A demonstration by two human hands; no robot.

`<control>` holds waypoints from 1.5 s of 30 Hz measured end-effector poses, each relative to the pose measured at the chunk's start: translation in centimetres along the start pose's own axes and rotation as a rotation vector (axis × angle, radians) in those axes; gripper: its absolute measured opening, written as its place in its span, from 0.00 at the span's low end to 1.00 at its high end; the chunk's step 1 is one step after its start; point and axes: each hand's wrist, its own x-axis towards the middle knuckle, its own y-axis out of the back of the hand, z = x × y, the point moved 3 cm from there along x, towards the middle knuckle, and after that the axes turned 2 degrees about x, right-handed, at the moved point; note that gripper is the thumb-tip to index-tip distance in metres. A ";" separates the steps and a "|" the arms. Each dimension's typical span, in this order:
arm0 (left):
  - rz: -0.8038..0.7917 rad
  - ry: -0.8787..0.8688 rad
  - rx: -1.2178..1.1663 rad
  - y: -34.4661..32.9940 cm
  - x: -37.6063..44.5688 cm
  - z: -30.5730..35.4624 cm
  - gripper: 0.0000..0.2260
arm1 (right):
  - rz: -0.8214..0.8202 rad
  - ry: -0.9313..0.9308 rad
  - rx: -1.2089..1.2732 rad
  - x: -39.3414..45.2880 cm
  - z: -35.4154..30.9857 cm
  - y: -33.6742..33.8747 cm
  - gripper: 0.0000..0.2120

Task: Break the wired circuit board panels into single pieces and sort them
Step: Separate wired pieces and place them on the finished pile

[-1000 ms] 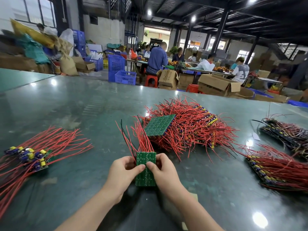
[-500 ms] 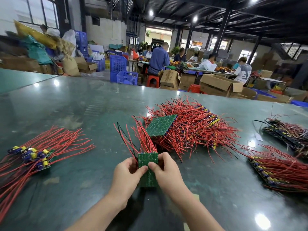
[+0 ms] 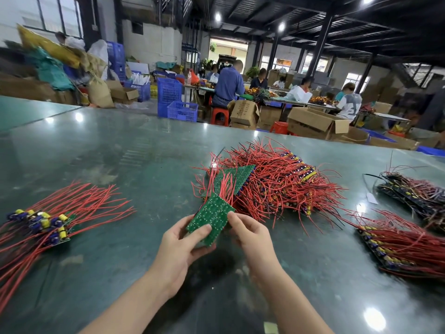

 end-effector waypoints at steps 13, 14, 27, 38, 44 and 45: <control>-0.040 -0.049 0.165 0.1 -0.1 0.2 0.10 | -0.057 0.222 -0.472 0.6 -1.1 0.9 0.23; -0.032 -0.056 0.188 0.1 -0.1 0.2 0.09 | -0.062 0.209 -0.479 0.6 -1.0 0.8 0.23; 0.021 -0.131 0.397 0.5 -0.1 0.7 0.12 | -0.034 0.229 -0.459 0.1 -0.6 0.4 0.14; 0.157 -0.272 0.555 0.5 -0.8 0.6 0.14 | 0.093 0.275 -0.515 -1.2 -0.2 -0.5 0.09; 0.175 -0.341 0.611 0.2 -0.9 0.8 0.14 | 0.148 0.315 -0.457 -1.3 -0.4 -0.7 0.08; 0.170 -0.351 0.604 0.1 -0.9 0.8 0.14 | 0.159 0.327 -0.429 -1.4 -0.4 -0.8 0.09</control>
